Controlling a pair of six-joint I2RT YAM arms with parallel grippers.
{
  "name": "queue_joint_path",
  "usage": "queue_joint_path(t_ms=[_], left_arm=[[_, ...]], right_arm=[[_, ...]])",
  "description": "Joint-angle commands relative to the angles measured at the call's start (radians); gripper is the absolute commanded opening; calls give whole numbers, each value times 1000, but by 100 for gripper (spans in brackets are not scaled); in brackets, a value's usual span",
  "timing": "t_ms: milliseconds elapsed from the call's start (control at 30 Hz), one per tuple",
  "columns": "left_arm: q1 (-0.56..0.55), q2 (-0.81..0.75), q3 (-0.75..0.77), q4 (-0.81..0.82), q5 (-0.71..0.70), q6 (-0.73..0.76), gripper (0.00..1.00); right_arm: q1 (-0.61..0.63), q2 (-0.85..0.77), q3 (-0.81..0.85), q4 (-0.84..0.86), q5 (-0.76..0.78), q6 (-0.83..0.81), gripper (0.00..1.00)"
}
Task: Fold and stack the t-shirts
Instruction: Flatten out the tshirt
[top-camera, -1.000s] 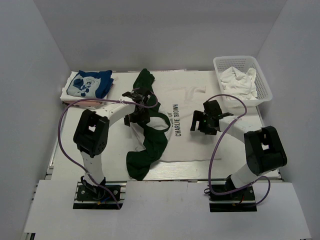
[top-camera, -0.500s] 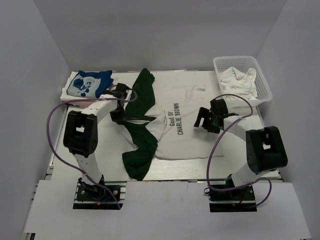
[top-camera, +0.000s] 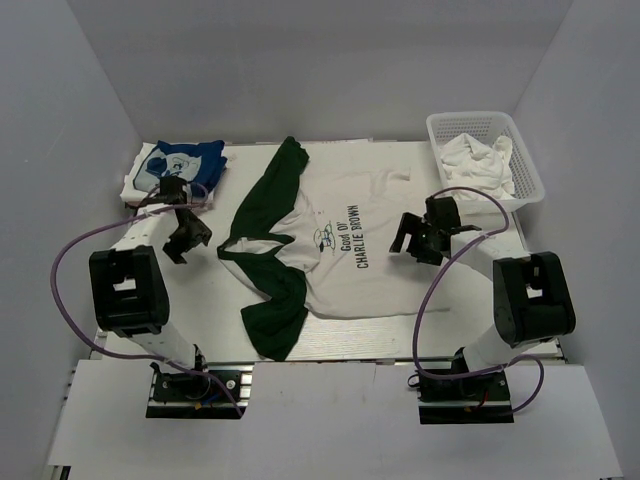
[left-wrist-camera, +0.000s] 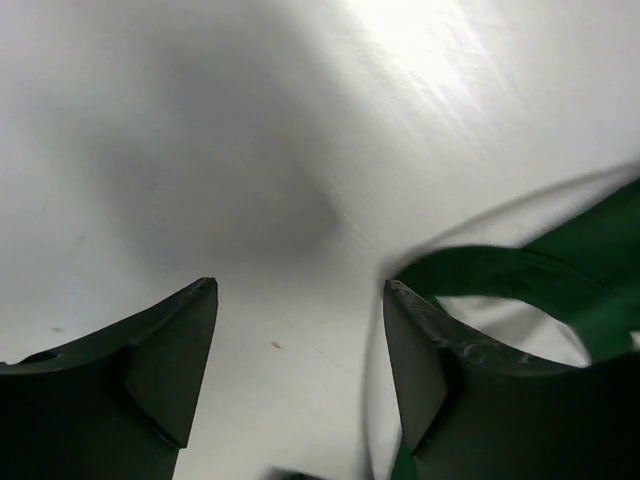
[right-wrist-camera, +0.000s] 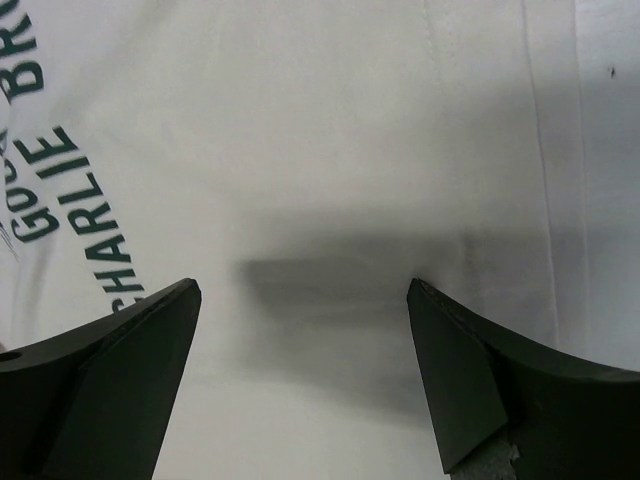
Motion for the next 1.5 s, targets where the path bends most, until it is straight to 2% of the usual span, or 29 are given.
queue_joint_path(t_ms=[0, 100, 133, 167, 200, 367, 467, 567, 667, 800, 867, 1000, 1100, 1167, 1233, 1333, 1433, 1467], left_arm=[[-42, -94, 55, 46, 183, 62, 79], [-66, -176, -58, 111, 334, 75, 82], [-75, -202, -92, 154, 365, 75, 87], [-88, -251, -125, 171, 394, 75, 87], [-121, -272, -169, 182, 449, 75, 87], [-279, -379, -280, 171, 515, 36, 87], [-384, -448, -408, 184, 607, -25, 90], [-469, -532, -507, 139, 578, -77, 90], [-526, -559, -550, 189, 578, -109, 89], [-581, -436, -550, 358, 587, -125, 85], [-581, -297, -510, 404, 606, -75, 84], [-554, -77, -331, 320, 480, -12, 83], [-544, 51, -165, 297, 381, 16, 83], [-532, 130, -26, 302, 354, 25, 84], [-523, 243, 144, 233, 354, 61, 86], [-523, 277, 261, 170, 354, 108, 89], [-558, 146, 208, 138, 244, 108, 94], [-558, 95, 173, 138, 244, 108, 100]], right_arm=[[7, -52, -41, -96, 17, -59, 90], [10, -132, -48, -121, 81, -50, 90], [13, -145, -54, -125, 90, -45, 90], [5, -183, -61, -130, 90, -35, 90], [7, -197, -82, -137, 93, -21, 90], [7, -280, -146, -176, 93, -15, 90], [7, -321, -188, -182, 87, -7, 90], [5, -338, -220, -173, 69, -15, 90], [7, -326, -240, -139, 69, -16, 90], [2, -237, -219, -83, 69, 10, 90], [2, -190, -179, -61, 69, 25, 90], [2, -82, -85, -65, 109, 45, 90], [2, 2, 12, -64, 135, 54, 90], [2, 74, 45, -62, 152, 61, 90], [2, 116, 116, -73, 152, 62, 90], [7, 125, 176, -84, 152, 44, 90], [7, 65, 174, -72, 155, 13, 90], [7, 35, 171, -70, 161, 7, 90]])
